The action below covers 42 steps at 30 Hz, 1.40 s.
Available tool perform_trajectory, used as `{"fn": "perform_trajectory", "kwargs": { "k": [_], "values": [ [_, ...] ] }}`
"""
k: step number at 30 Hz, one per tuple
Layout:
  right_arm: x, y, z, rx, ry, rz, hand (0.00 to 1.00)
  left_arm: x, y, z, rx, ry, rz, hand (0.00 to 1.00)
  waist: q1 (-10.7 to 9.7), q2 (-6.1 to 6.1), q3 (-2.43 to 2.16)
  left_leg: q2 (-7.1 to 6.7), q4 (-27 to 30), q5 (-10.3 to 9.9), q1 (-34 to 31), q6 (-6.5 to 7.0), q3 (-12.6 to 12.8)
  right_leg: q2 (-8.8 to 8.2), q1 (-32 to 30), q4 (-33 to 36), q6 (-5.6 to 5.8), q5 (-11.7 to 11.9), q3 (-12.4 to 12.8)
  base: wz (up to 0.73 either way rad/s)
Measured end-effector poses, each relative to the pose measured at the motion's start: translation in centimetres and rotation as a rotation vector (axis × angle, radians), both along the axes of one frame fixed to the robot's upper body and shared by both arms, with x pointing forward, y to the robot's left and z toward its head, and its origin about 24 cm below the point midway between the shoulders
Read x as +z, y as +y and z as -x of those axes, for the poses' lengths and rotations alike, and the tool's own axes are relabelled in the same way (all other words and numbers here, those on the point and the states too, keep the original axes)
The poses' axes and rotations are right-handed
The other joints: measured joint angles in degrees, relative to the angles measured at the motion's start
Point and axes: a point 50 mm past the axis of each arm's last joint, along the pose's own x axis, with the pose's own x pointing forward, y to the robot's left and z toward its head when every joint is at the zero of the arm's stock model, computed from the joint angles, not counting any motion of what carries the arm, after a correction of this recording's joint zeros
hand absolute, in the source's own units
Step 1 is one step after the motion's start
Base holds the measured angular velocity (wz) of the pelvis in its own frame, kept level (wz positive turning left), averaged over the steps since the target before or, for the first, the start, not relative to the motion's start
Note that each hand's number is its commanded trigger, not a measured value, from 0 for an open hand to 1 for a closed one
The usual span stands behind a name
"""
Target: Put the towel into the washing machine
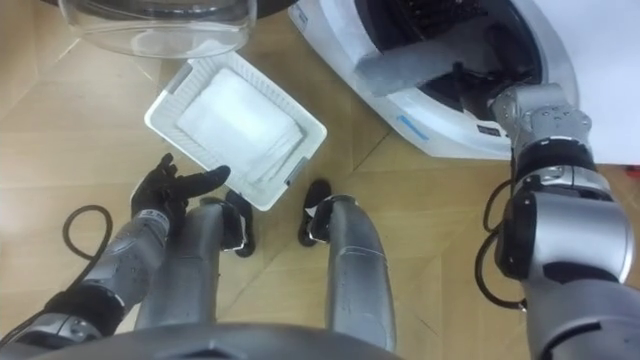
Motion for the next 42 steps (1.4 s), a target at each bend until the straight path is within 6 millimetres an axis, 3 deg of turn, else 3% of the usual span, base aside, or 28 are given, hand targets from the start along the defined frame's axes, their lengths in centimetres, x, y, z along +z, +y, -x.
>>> {"fn": "perform_trajectory", "kwargs": {
  "k": [9, 21, 27, 29, 33, 35, 38, 42],
  "values": [
    [0.0, -0.6, 0.3, -0.100, 0.031, -0.028, 0.00, -0.2, -0.8, 0.2, -0.036, 0.007, -0.002, 0.00, 0.97, 2.12, -0.19, 0.00, -0.23, 0.04, 0.27, 0.03, 0.28, -0.06, 0.15, -0.01, 0.22, -0.09, 0.20, 0.01],
    [-1.2, -1.6, 1.7, -0.176, 0.085, -0.016, 0.00, -0.6, -1.3, 0.6, -0.084, 0.026, -0.019, 0.00, 3.24, 2.40, -0.19, -0.12, -3.24, 0.40, 2.76, -0.08, 0.97, 0.02, 2.09, -2.23, 0.38, 0.20, 0.15, -0.01],
    [-3.2, -2.1, 3.7, -0.143, 0.105, 0.096, 0.00, -0.9, -1.8, 0.7, -0.201, 0.041, -0.104, 0.00, 4.70, 3.13, -0.15, 0.04, -4.95, 0.41, 5.42, -0.08, 0.96, 0.55, 5.25, -4.76, 0.70, 0.48, -0.23, -0.01],
    [-5.5, -1.8, 5.5, -0.039, 0.177, 0.247, 0.00, -1.5, -1.7, 1.2, -0.270, 0.079, -0.173, 0.00, 4.96, 4.41, -0.18, 0.21, -6.86, 0.56, 8.20, -0.35, 0.31, 1.08, 8.82, -7.82, 0.70, 1.24, -1.44, 0.00],
    [-9.1, -1.0, 9.4, 0.244, 0.341, 0.554, 0.00, -2.3, -0.8, 2.1, -0.354, 0.144, -0.264, 0.00, 5.06, 5.49, -0.63, 0.39, -10.19, 0.89, 12.64, -0.87, 0.12, 2.11, 13.71, -11.97, 0.92, 2.06, -1.83, -0.04],
    [-11.2, -0.7, 12.2, 0.530, 0.475, 0.752, 0.00, -2.7, 0.5, 2.7, -0.418, 0.186, -0.337, 0.00, 5.03, 6.00, -0.80, 0.77, -12.48, 1.23, 15.48, -1.40, 0.26, 3.19, 16.74, -15.19, 0.80, 3.10, -1.65, -0.16],
    [-12.9, 0.0, 14.6, 0.819, 0.552, 0.885, 0.00, -3.0, 2.0, 3.4, -0.478, 0.230, -0.410, 0.00, 4.97, 6.67, -1.01, 1.25, -15.08, 1.63, 18.37, -2.04, 0.56, 4.21, 19.76, -18.55, 0.57, 4.06, -1.65, -0.12],
    [-14.5, 2.0, 16.2, 1.036, 0.559, 0.889, 0.00, -3.2, 2.5, 3.6, -0.516, 0.258, -0.453, 0.00, 4.68, 7.15, -1.03, 1.16, -18.89, 2.65, 22.85, -2.88, 0.54, 5.04, 24.10, -22.14, 0.45, 4.73, -1.71, -0.01]
  ]
}}
